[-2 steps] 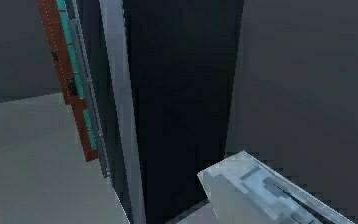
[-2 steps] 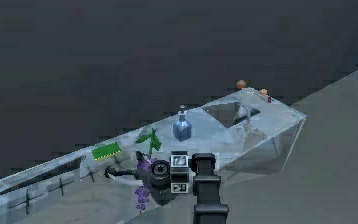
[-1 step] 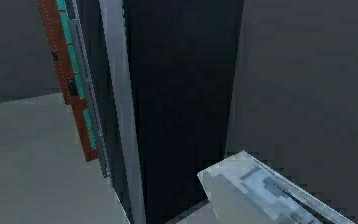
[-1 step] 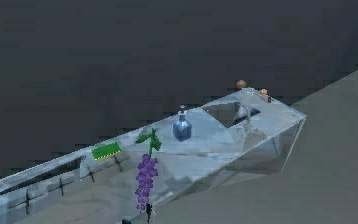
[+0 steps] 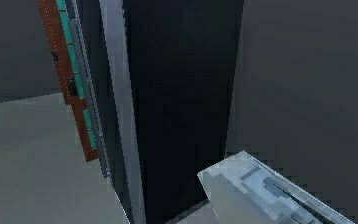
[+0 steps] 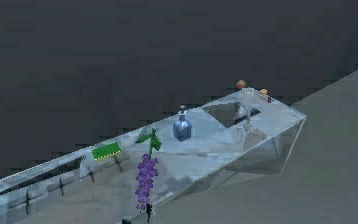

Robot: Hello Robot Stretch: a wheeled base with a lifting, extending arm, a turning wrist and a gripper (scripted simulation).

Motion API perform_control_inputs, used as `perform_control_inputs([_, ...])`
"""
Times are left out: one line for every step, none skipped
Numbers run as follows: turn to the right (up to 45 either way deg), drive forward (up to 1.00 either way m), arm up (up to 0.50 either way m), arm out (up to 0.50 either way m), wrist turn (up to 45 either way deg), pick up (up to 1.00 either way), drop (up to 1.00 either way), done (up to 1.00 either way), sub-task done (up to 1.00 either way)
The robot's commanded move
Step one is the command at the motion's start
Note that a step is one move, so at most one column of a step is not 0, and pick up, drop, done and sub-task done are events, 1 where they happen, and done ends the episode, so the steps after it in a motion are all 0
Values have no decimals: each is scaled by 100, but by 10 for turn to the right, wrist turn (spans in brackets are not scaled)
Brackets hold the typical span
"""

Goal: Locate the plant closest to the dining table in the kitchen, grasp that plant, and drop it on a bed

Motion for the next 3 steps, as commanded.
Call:
perform_control_inputs([0, 0, 10, 0, 0, 0, 0, 0, 0])
perform_control_inputs([0, 0, 36, 0, 0, 0, 0, 0, 0])
perform_control_inputs([0, 0, 0, 0, -450, 0, 0, 0, 0])
